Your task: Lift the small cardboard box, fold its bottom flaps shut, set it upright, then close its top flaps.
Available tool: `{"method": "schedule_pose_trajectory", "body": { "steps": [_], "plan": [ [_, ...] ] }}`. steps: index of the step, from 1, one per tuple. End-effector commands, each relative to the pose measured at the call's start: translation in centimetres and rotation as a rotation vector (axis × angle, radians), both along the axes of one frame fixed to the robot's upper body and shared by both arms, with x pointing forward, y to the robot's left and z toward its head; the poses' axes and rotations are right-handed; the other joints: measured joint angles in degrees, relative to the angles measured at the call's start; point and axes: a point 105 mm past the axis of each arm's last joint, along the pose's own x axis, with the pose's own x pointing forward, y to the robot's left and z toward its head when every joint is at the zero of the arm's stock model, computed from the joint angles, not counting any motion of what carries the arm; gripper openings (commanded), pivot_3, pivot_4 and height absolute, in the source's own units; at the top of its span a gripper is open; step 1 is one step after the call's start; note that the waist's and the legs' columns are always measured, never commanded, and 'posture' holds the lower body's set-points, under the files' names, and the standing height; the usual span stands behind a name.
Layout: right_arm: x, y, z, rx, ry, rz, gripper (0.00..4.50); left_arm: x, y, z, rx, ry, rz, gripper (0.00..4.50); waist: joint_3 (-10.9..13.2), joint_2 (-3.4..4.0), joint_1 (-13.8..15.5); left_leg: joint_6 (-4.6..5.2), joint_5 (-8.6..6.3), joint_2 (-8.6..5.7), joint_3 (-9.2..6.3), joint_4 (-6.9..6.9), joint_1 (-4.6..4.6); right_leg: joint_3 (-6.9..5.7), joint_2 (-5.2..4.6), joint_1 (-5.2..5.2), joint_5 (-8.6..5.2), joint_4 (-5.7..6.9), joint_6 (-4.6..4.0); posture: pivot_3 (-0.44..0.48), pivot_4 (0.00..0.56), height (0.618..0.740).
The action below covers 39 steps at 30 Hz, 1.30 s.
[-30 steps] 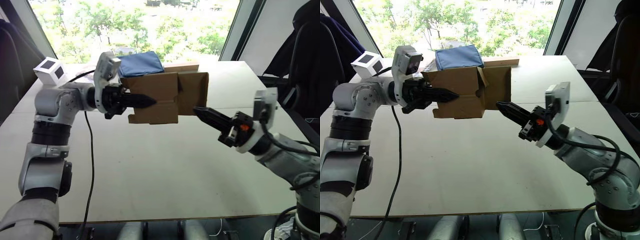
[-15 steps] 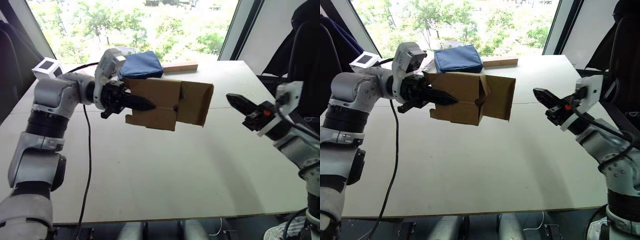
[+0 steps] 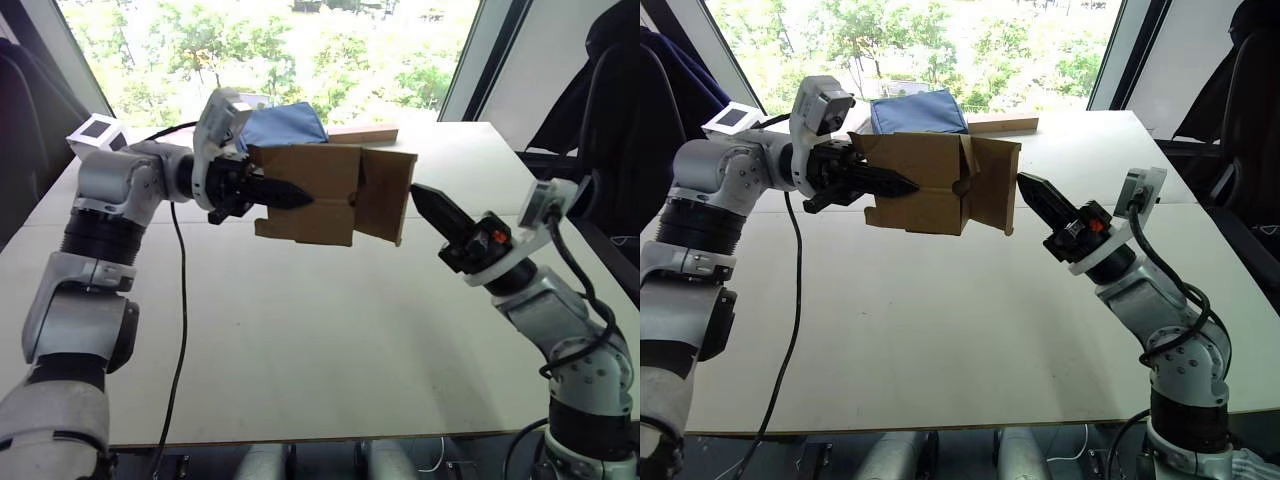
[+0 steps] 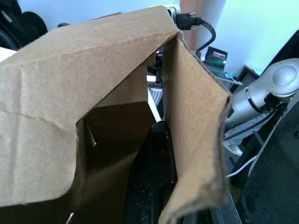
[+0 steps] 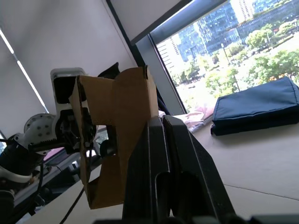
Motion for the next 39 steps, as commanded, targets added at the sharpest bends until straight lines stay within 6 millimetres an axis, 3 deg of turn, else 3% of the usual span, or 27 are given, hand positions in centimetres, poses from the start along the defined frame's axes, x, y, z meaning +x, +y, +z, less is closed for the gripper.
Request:
{"method": "schedule_pose_trajectory", "body": {
  "steps": [1, 4, 8, 11, 21, 31, 34, 35, 39],
  "plan": [
    [-0.7, 1.0, 1.2, 0.071, -0.047, 0.039, 0.02, -0.5, -0.2, 1.3, -0.022, -0.056, -0.026, 0.0, 0.0, 0.0, -0.09, 0.0, 0.0, 0.0, 0.0, 0.0, 0.0, 0.01, 0.01, -0.01, 0.0, 0.0, 0.0, 0.0, 0.15, 0.74],
    [-0.4, 1.5, 1.1, 0.116, -0.038, 0.049, 0.02, -0.5, -0.2, 1.5, -0.027, -0.059, -0.024, 0.0, 0.0, 0.01, -0.09, 0.0, 0.0, 0.01, 0.0, 0.0, 0.0, 0.01, 0.02, -0.03, 0.0, 0.02, 0.0, 0.0, 0.15, 0.74],
    [-0.1, 1.8, 0.9, 0.173, -0.028, 0.052, 1.06, -0.4, -0.2, 1.7, -0.03, -0.062, -0.022, 0.0, 0.0, 0.01, -0.03, 0.0, 0.0, 0.0, 0.0, 0.0, 0.0, 0.01, 0.02, -0.02, 0.0, 0.02, 0.0, 0.0, 0.15, 0.74],
    [-0.2, 1.8, 1.1, 0.242, -0.02, 0.07, 2.24, -0.4, -0.1, 1.7, -0.034, -0.064, -0.019, 0.0, 0.0, 0.01, 0.0, 0.0, 0.0, -0.01, 0.0, 0.0, 0.0, 0.01, 0.01, -0.02, 0.0, 0.02, 0.0, 0.0, 0.15, 0.74],
    [-1.0, 2.8, 1.1, 0.382, 0.008, 0.155, 2.24, -0.5, 0.1, 1.8, -0.044, -0.061, -0.01, 0.0, 0.0, 0.01, -0.12, 0.0, 0.0, 0.0, 0.0, 0.0, 0.0, 0.01, 0.02, -0.04, 0.0, 0.04, 0.0, 0.0, 0.15, 0.74],
    [-0.8, 3.5, 0.5, 0.379, 0.032, 0.161, 2.24, -0.4, 0.2, 1.9, -0.047, -0.062, 0.0, 0.0, 0.0, 0.02, -0.16, 0.0, 0.0, 0.0, 0.0, 0.0, 0.0, 0.01, 0.02, -0.04, 0.0, 0.05, 0.0, 0.0, 0.15, 0.74],
    [-0.8, 3.6, 0.4, 0.38, 0.032, 0.157, 1.6, -0.5, 0.2, 1.9, -0.047, -0.061, -0.003, 0.0, 0.0, 0.02, -0.18, 0.0, 0.0, 0.0, 0.0, 0.0, 0.0, 0.01, 0.02, -0.05, 0.0, 0.05, 0.0, 0.0, 0.15, 0.74],
    [-0.7, 3.6, 0.4, 0.383, 0.032, 0.156, 1.21, -0.5, 0.2, 1.9, -0.047, -0.06, -0.003, 0.0, 0.0, 0.02, -0.16, 0.0, 0.0, 0.0, 0.0, 0.0, 0.0, 0.01, 0.02, -0.05, 0.0, 0.05, 0.0, 0.0, 0.15, 0.74],
    [-0.7, 3.7, 0.6, 0.394, 0.027, 0.153, 1.21, -0.5, 0.1, 1.7, -0.042, -0.061, -0.005, 0.0, 0.0, 0.02, -0.14, 0.0, 0.0, 0.0, 0.0, 0.0, 0.0, 0.01, 0.02, -0.04, 0.0, 0.05, 0.0, 0.0, 0.15, 0.74]
  ]
}}
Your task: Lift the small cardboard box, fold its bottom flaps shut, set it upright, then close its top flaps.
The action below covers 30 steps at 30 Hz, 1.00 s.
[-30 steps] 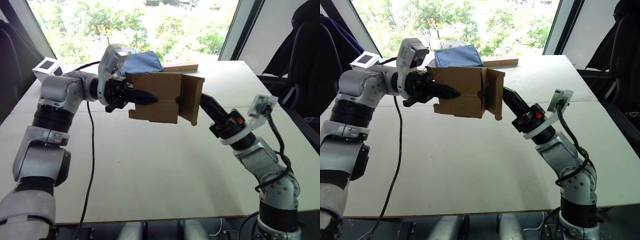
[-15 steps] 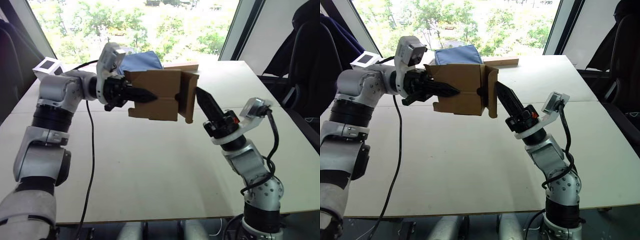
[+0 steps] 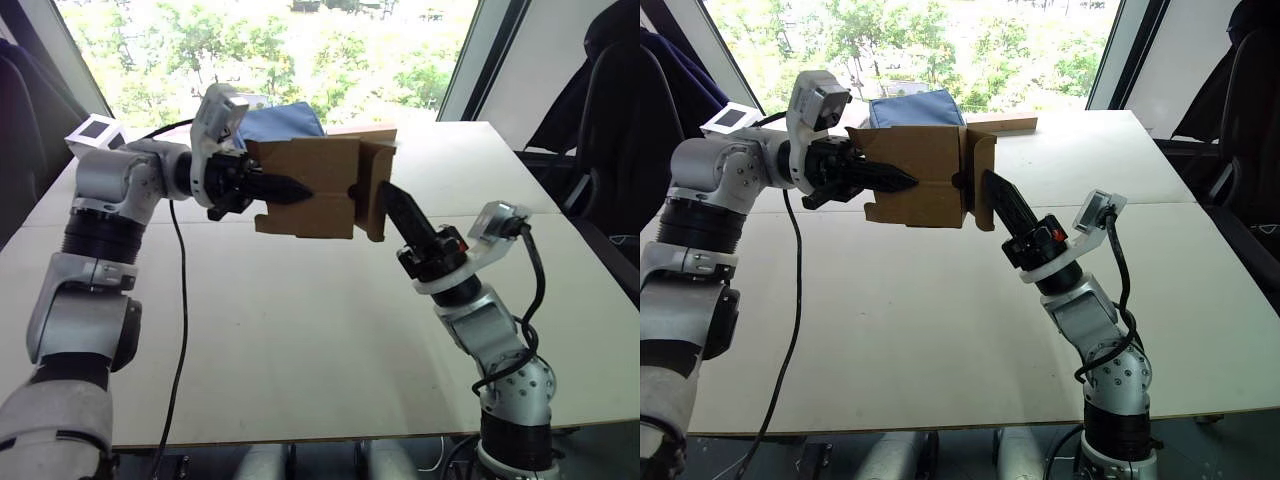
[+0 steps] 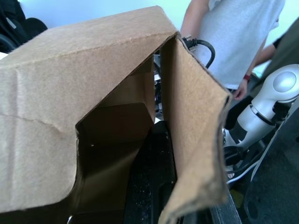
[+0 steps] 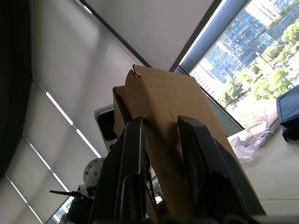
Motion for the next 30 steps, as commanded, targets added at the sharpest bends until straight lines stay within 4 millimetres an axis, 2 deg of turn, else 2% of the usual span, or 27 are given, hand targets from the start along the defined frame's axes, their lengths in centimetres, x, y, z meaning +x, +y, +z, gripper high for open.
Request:
{"method": "schedule_pose_trajectory", "body": {
  "steps": [1, 15, 30],
  "plan": [
    [-0.4, 0.2, 1.0, 0.024, -0.039, 0.0, 1.21, -0.6, -0.1, 1.2, -0.023, -0.057, -0.022, 0.0, 0.0, 0.0, -0.01, 0.0, 0.0, 0.0, 0.0, 0.0, 0.0, 0.0, 0.0, 0.0, 0.0, 0.0, 0.0, 0.0, 0.15, 0.74],
    [-0.2, 1.5, 1.3, 0.032, -0.037, 0.013, 1.21, -0.8, -0.9, 0.2, -0.008, -0.071, -0.04, 0.0, 0.0, 0.01, -0.01, -0.01, 0.0, 0.0, 0.0, 0.0, 0.0, 0.01, 0.0, -0.01, 0.0, 0.01, 0.0, 0.0, 0.15, 0.74],
    [-0.8, 3.5, 0.9, 0.029, -0.026, 0.089, 1.21, -0.5, -1.8, 1.0, -0.086, -0.067, -0.029, 0.0, -0.01, 0.01, -0.06, -0.01, 0.0, 0.0, 0.0, 0.0, 0.0, 0.01, 0.0, -0.02, 0.0, 0.02, 0.0, 0.0, 0.15, 0.74]
  ]
}}
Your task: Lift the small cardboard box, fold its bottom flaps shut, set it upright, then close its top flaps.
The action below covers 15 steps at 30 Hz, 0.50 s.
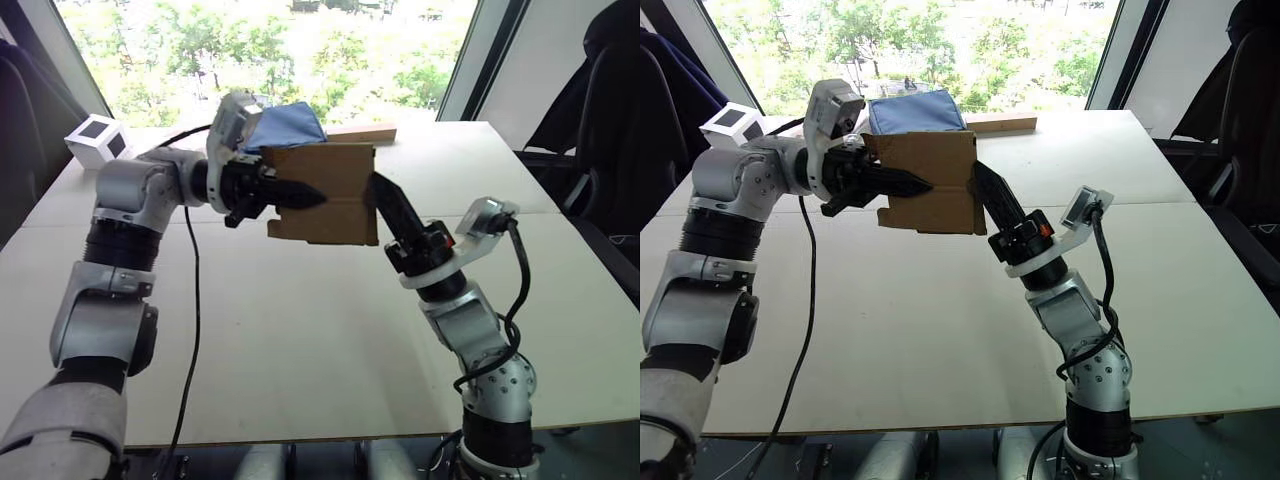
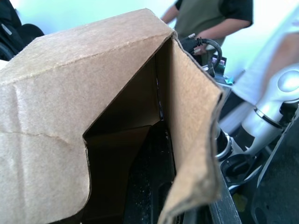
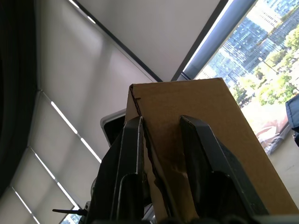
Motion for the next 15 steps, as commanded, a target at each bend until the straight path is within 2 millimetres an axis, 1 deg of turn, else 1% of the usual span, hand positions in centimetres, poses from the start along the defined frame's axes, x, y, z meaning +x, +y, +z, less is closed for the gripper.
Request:
{"method": "schedule_pose_trajectory", "body": {
  "steps": [1, 4, 9, 15],
  "plan": [
    [-0.7, 1.8, 0.5, -0.009, -0.031, 0.064, 1.21, -0.4, -0.5, 1.6, -0.051, -0.054, -0.017, 0.0, 0.0, 0.0, 0.01, 0.0, 0.0, 0.0, 0.0, 0.0, 0.0, 0.0, 0.0, 0.0, 0.0, 0.0, 0.0, 0.0, 0.15, 0.74],
    [-0.5, 1.8, 0.7, 0.006, -0.032, 0.046, 1.21, -0.1, -0.6, 2.0, -0.077, -0.057, 0.002, 0.0, 0.0, 0.0, 0.02, 0.0, 0.0, 0.0, 0.0, 0.0, 0.0, 0.0, 0.0, 0.0, 0.0, 0.0, 0.0, 0.0, 0.15, 0.74],
    [0.0, 1.5, 1.2, 0.055, -0.035, 0.006, 1.21, 0.2, -0.9, 2.0, -0.104, -0.057, 0.022, 0.0, 0.0, 0.0, -0.02, -0.01, 0.01, 0.0, 0.0, 0.0, 0.0, 0.0, 0.0, -0.01, 0.0, 0.02, 0.0, 0.0, 0.15, 0.74],
    [0.4, 1.9, 1.9, 0.112, -0.033, -0.021, 1.21, 0.5, -1.1, 2.2, -0.156, -0.048, 0.055, 0.0, 0.0, 0.01, -0.06, -0.1, 0.06, 0.0, 0.0, 0.0, 0.0, 0.01, 0.0, -0.05, 0.0, 0.04, 0.0, 0.0, 0.15, 0.74]
  ]
}}
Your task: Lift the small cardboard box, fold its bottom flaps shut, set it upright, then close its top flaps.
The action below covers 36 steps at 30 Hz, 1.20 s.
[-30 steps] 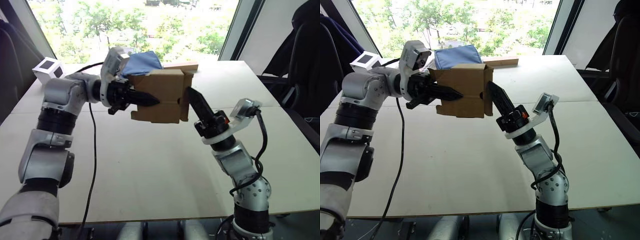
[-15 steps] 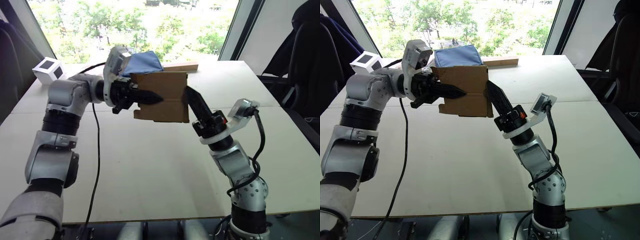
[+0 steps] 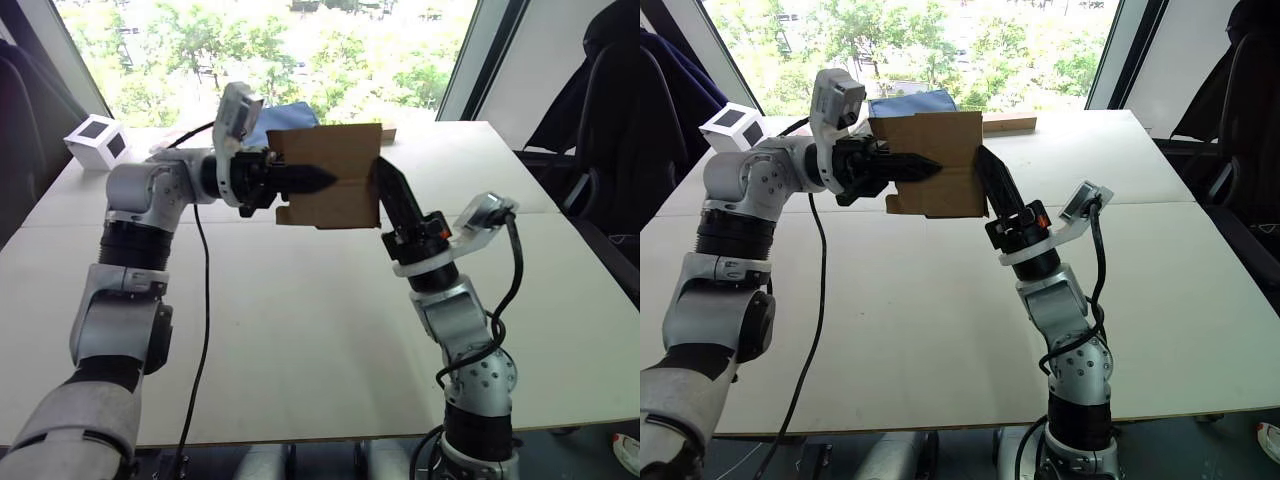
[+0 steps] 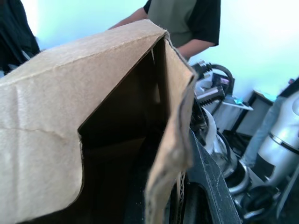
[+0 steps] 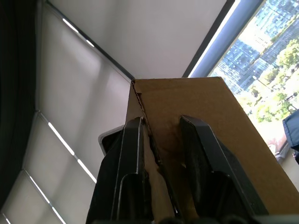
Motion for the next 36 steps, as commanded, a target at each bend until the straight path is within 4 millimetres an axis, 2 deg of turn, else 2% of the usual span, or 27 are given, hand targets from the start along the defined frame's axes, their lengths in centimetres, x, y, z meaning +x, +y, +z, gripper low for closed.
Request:
{"method": "schedule_pose_trajectory", "body": {
  "steps": [1, 4, 9, 17, 20, 21, 22, 28, 33, 36],
  "plan": [
    [-0.6, 1.6, 0.9, 0.003, -0.031, 0.047, 1.21, -0.5, -0.1, 1.3, -0.048, -0.044, -0.009, 0.0, 0.0, 0.0, -0.01, -0.03, 0.02, 0.0, 0.0, 0.0, 0.0, 0.0, 0.0, 0.0, 0.0, 0.01, 0.0, 0.0, 0.15, 0.74],
    [-0.8, 1.6, 0.6, -0.024, -0.03, 0.051, 1.21, -0.5, -0.1, 1.1, -0.049, -0.043, -0.007, 0.0, 0.0, 0.0, 0.03, -0.04, 0.02, 0.0, 0.0, 0.0, 0.0, 0.01, 0.0, 0.0, 0.0, 0.01, 0.0, 0.0, 0.15, 0.74],
    [-1.6, -0.7, -0.3, -0.105, -0.024, 0.024, 1.21, -0.7, 0.4, 1.2, -0.044, -0.043, -0.008, 0.0, 0.0, 0.0, 0.18, -0.02, 0.01, -0.02, 0.0, 0.0, 0.0, 0.01, -0.02, 0.02, 0.0, -0.01, 0.0, 0.0, 0.15, 0.74],
    [-2.4, -3.8, -0.3, -0.184, -0.024, -0.017, 1.21, -1.4, 1.1, 1.2, -0.019, -0.039, -0.022, 0.0, 0.0, 0.0, 0.1, 0.09, -0.05, 0.0, 0.0, -0.01, 0.0, 0.01, -0.01, 0.03, 0.0, -0.03, 0.0, 0.0, 0.15, 0.74],
    [-2.5, -4.0, -0.2, -0.191, -0.022, -0.013, 0.47, -1.4, 1.3, 1.2, -0.01, -0.037, -0.016, 0.0, 0.0, 0.0, 0.12, 0.09, -0.05, 0.0, 0.0, -0.01, 0.0, 0.01, -0.01, 0.03, 0.0, -0.02, 0.0, 0.0, 0.15, 0.74],
    [-2.5, -4.0, -0.2, -0.192, -0.023, -0.011, 0.07, -1.4, 1.4, 1.2, -0.008, -0.036, -0.014, 0.0, 0.0, 0.0, 0.12, 0.09, -0.05, 0.0, 0.0, -0.01, 0.0, 0.01, 0.0, 0.03, 0.0, -0.03, 0.0, 0.0, 0.15, 0.74],
    [-2.5, -3.9, -0.1, -0.191, -0.023, -0.008, 0.02, -1.3, 1.4, 1.1, -0.007, -0.036, -0.013, 0.0, 0.0, 0.0, 0.12, 0.09, -0.05, 0.0, 0.0, -0.01, 0.0, 0.01, 0.0, 0.03, 0.0, -0.02, 0.0, 0.0, 0.15, 0.74],
    [-2.4, -2.9, -0.1, -0.179, -0.023, 0.023, 0.02, -1.3, 1.4, 1.1, -0.007, -0.033, -0.009, 0.0, 0.0, 0.0, 0.21, 0.09, -0.05, 0.0, 0.0, -0.01, 0.0, 0.01, -0.01, 0.05, 0.0, -0.03, 0.0, 0.0, 0.15, 0.74],
    [-2.1, -2.9, -0.1, -0.121, -0.006, 0.019, 0.02, -1.2, 1.4, 1.2, -0.01, -0.034, -0.005, 0.0, 0.0, 0.0, 0.16, 0.09, -0.05, 0.0, 0.0, -0.01, 0.0, 0.01, -0.01, 0.04, 0.0, -0.03, 0.0, 0.0, 0.15, 0.74],
    [-1.9, -2.9, -0.2, -0.089, 0.002, 0.016, 0.7, -1.2, 1.4, 1.2, -0.011, -0.034, -0.003, 0.0, 0.0, 0.0, 0.19, 0.08, -0.05, 0.0, 0.01, 0.0, 0.0, 0.01, -0.01, 0.05, 0.0, -0.03, 0.0, 0.0, 0.15, 0.74]
  ]
}}
